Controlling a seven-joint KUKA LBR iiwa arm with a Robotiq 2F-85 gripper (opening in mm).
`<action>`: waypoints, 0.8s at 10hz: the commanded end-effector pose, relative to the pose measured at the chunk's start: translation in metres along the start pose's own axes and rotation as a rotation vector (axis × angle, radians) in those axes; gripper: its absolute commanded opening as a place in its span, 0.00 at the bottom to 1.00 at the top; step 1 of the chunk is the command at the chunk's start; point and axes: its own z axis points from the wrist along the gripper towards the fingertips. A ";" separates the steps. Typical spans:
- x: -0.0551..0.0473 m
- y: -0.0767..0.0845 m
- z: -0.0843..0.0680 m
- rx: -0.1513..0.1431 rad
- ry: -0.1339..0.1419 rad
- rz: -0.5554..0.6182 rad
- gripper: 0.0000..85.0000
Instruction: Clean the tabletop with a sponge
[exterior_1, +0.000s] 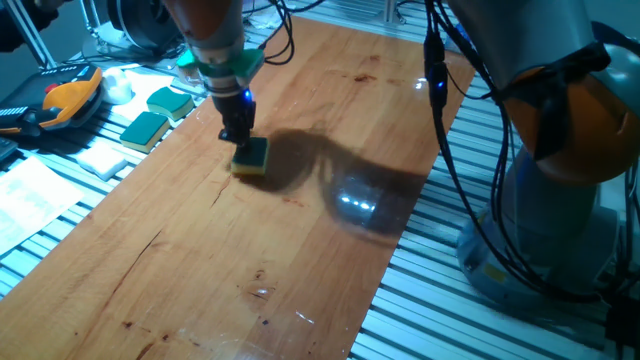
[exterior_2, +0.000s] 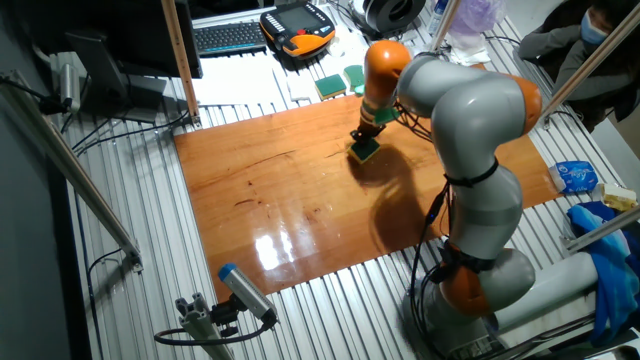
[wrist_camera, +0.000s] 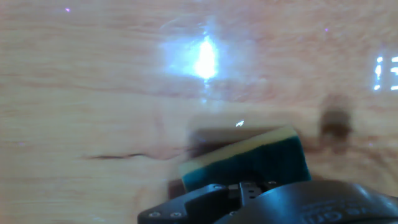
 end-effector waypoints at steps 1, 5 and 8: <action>0.002 0.014 0.000 0.006 -0.001 0.011 0.00; 0.017 0.043 0.005 0.016 -0.010 0.056 0.00; 0.018 0.063 0.003 0.016 -0.010 0.097 0.00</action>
